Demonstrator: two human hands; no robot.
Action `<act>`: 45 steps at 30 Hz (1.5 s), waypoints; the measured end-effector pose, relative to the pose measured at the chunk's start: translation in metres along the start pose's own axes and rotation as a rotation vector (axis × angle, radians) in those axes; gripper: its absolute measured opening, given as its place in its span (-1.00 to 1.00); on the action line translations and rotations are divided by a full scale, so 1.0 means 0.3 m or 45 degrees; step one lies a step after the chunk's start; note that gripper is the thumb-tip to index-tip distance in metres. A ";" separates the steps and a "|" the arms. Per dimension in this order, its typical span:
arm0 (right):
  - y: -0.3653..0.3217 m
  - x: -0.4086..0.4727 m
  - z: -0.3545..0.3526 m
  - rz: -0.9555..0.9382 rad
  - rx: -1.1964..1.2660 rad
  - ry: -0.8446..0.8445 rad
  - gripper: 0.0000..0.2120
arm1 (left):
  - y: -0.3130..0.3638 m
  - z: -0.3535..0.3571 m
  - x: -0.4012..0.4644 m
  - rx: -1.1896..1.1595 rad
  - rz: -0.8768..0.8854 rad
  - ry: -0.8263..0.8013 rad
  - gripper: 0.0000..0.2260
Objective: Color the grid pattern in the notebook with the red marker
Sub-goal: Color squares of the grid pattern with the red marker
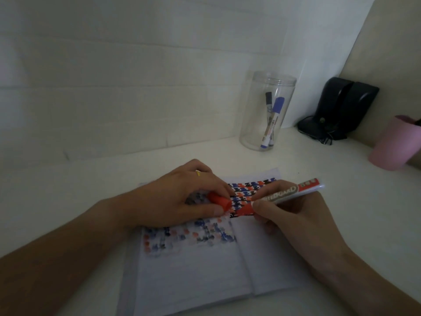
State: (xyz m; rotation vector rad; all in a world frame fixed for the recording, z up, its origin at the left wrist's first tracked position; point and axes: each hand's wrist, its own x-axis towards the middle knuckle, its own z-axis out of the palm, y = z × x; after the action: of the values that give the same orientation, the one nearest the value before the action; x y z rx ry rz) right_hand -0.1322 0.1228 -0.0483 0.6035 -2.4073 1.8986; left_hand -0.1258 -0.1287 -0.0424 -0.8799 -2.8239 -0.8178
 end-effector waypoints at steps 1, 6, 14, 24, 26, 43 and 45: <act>0.000 0.000 -0.001 -0.009 -0.002 0.006 -0.92 | 0.000 0.000 0.000 -0.002 0.002 -0.004 -0.73; 0.009 -0.003 0.005 -0.054 -0.071 0.007 -0.94 | -0.001 -0.002 0.000 0.007 0.002 -0.019 -0.73; 0.015 -0.008 0.005 -0.074 -0.131 -0.025 -0.94 | -0.003 0.000 -0.001 0.020 0.009 -0.003 -0.73; 0.010 -0.008 0.006 -0.063 -0.136 0.012 -0.91 | -0.009 0.003 -0.004 0.007 -0.008 -0.003 -0.68; 0.013 -0.007 0.005 -0.058 -0.136 0.002 -0.92 | -0.009 0.003 -0.003 0.010 -0.011 -0.007 -0.68; 0.007 -0.009 0.001 -0.068 -0.106 -0.027 -0.92 | -0.009 0.003 -0.004 0.010 -0.008 -0.015 -0.71; 0.007 -0.010 0.002 -0.072 -0.138 -0.039 -0.87 | -0.011 0.003 -0.003 0.010 -0.002 -0.008 -0.72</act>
State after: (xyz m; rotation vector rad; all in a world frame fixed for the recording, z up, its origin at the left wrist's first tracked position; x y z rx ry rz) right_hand -0.1300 0.1236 -0.0512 0.6910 -2.4637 1.7374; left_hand -0.1268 -0.1309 -0.0450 -0.8809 -2.8320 -0.8050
